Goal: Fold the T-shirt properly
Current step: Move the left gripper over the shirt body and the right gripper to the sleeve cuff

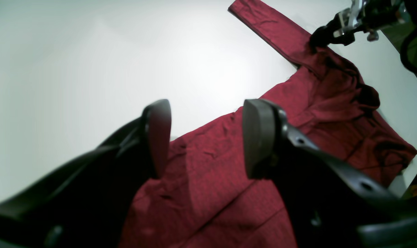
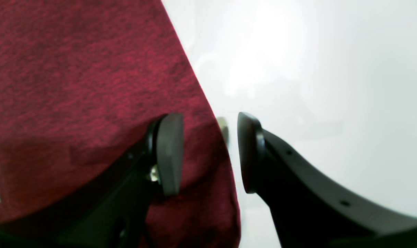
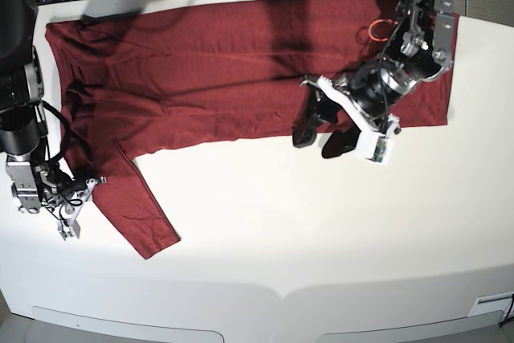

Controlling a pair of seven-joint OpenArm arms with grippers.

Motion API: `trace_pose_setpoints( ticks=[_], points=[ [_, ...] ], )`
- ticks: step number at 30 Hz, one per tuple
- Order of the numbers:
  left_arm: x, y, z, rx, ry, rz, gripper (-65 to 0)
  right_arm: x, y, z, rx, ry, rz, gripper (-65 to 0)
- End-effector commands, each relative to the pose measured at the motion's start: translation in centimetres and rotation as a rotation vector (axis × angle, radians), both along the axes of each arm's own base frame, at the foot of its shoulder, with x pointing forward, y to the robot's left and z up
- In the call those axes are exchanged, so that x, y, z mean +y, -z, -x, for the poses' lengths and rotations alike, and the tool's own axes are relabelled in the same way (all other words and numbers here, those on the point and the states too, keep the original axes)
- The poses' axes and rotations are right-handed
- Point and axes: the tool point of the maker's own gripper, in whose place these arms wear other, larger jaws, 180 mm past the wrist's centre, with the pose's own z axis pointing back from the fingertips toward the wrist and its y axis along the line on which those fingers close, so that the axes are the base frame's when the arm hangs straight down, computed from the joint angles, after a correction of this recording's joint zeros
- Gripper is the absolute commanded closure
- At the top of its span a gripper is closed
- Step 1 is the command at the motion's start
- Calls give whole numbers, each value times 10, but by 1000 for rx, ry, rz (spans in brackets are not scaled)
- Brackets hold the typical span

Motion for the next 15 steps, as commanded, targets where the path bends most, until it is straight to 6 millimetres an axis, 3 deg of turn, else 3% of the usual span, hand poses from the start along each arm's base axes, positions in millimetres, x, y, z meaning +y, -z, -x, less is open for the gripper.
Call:
trace_pose_setpoints(
  ticks=[1,8,15],
  points=[
    [0,-15,-6,-50,-3,23,-320,-8,-22,-17,-57,13,9,-257],
    [0,-14,-5,-47,-2,21,-320,-7,-3,-1,-17,12,8,-247],
    [0,-14,-5,-47,-2,21,-320,-5,20,23,45,12,6,-42]
  ],
)
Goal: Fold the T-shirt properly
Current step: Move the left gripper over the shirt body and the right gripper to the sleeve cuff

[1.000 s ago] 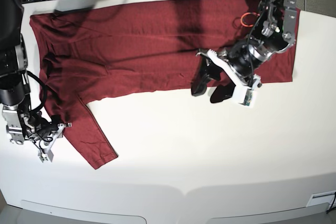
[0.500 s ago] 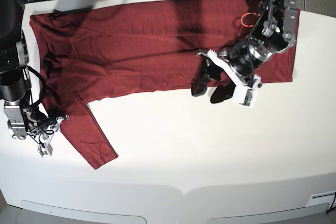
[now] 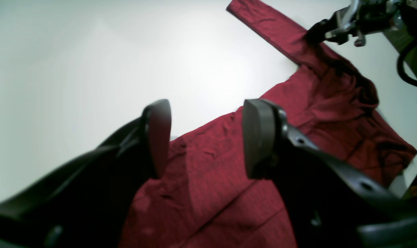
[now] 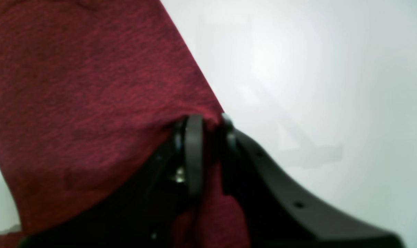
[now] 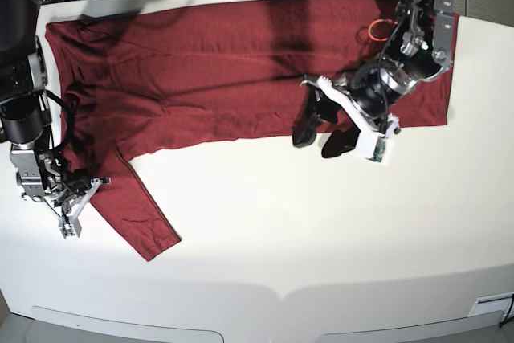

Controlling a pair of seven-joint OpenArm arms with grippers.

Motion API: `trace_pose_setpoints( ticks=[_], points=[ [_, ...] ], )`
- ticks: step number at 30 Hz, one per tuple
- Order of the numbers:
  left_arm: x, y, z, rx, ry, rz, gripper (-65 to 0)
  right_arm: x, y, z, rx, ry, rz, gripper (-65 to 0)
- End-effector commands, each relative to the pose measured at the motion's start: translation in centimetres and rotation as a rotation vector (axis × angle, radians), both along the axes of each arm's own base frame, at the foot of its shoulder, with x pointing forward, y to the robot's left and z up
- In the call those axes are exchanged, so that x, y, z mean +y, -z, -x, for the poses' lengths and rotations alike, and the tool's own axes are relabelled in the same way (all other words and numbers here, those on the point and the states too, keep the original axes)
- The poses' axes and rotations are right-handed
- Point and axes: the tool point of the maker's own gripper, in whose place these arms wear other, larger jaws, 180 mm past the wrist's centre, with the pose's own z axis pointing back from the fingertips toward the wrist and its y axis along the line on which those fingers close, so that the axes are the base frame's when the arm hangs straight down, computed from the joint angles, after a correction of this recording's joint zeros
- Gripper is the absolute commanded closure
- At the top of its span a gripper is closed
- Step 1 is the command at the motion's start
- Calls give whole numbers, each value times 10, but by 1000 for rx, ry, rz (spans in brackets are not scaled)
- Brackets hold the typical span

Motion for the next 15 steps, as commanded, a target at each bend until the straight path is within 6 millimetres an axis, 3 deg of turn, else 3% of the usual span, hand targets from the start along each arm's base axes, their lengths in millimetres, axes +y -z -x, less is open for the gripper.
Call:
trace_pose_setpoints(
  ticks=[1,5,9,15],
  points=[
    [-1,-14,-5,-47,-2,22,-320,-12,-2,6,41,10,35,-11],
    [0,-15,-6,-48,-3,21,-320,-11,-8,-1,24,12,31,0],
    [0,-15,-6,-49,-3,21,-320,-5,-25,-20,-37,35,-21,0],
    [0,-15,-6,-49,-3,21,-319,25,-64,-52,-105,-3,-185,0]
  ],
)
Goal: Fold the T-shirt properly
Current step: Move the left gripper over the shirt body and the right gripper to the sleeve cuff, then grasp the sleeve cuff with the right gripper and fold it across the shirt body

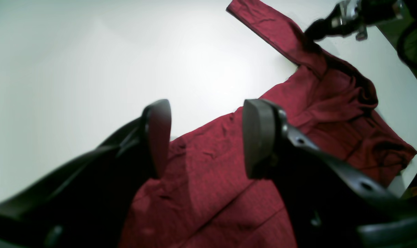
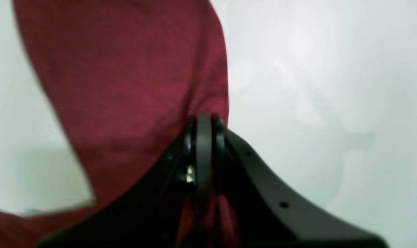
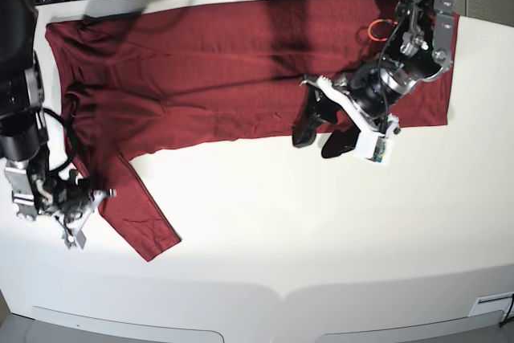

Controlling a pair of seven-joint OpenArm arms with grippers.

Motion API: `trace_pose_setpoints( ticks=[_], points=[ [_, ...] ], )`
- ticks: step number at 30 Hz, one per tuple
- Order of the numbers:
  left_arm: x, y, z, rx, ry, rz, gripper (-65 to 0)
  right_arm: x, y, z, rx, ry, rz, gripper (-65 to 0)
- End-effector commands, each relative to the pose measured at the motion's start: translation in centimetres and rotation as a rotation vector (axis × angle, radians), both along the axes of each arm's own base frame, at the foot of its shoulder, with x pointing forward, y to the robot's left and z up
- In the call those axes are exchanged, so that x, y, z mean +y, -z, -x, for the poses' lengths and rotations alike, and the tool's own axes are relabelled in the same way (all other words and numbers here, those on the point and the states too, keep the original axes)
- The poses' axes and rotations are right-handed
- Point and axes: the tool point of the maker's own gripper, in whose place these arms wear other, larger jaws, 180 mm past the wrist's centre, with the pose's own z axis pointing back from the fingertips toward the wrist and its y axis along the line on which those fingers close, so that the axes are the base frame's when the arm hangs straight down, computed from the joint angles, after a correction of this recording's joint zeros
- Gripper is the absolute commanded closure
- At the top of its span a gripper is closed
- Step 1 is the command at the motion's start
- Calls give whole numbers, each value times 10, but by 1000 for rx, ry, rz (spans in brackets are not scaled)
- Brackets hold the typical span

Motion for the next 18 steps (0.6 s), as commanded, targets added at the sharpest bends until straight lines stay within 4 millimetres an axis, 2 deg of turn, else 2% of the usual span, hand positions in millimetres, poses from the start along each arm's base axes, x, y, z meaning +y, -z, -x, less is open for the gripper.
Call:
trace_pose_setpoints(
  ticks=[1,5,8,13,18],
  points=[
    [0,-15,-6,-50,-3,21,-319,2,-34,-26,-85,-9,-37,0],
    [4,-13,-7,-52,-12,0,-319,35,-60,-36,-94,-92,-171,0],
    [16,-8,-7,-48,-42,-36,-319,56,-71,-36,-86,-124,-251,0],
    [58,6,-1,-10,-154,-64,-319,96,-70,-23,19,-173,-375,0],
    [106,19,23,3,-298,-76,-319,143,-68,-9,124,-237,-501,0]
  ],
)
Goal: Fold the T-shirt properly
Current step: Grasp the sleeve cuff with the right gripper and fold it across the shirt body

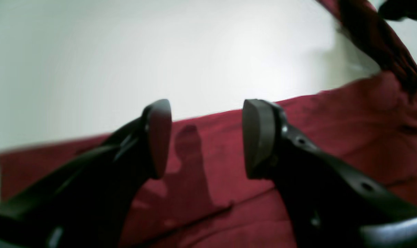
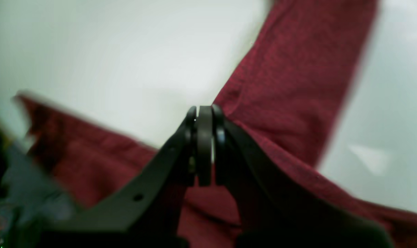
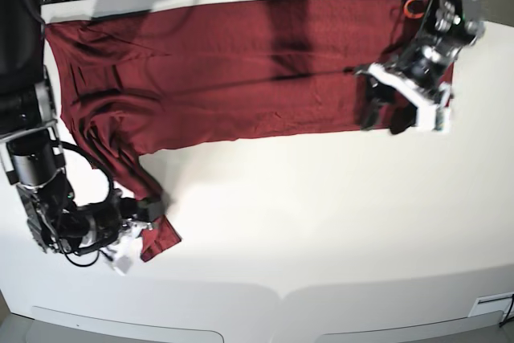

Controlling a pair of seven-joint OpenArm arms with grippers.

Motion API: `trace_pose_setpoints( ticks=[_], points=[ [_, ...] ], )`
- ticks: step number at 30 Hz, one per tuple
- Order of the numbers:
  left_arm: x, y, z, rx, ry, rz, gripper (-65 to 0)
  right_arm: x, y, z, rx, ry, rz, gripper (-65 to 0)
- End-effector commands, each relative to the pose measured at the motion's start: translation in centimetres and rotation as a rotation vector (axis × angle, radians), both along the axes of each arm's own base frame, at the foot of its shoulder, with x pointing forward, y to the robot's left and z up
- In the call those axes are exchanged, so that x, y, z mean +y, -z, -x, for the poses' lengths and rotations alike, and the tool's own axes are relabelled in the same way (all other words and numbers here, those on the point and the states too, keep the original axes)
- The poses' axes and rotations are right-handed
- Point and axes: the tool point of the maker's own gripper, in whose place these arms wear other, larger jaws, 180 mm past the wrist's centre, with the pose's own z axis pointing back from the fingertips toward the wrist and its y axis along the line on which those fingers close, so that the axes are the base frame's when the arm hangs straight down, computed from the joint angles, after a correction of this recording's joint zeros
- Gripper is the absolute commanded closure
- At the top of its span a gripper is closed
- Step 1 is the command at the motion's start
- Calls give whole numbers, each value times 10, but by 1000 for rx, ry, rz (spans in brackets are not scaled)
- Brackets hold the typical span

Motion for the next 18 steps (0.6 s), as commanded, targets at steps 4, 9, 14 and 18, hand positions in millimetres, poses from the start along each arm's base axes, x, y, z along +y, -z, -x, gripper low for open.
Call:
trace_pose_setpoints(
  ticks=[4,9,14,18],
  points=[
    [26,-3,23,-30,-51,-16,-316,39,-28,0,30,-84,-127,0],
    [52,8,48,22,-92,-58,-289,85,-31,39,188,-266,-232,0],
    [75,10,59,44,-143,-91,-289,104,-16,55,232,-289,-268,0],
    [79,10,61,47,-153,-97,-289,108,-3,68,266,-290,-277,0]
  ],
)
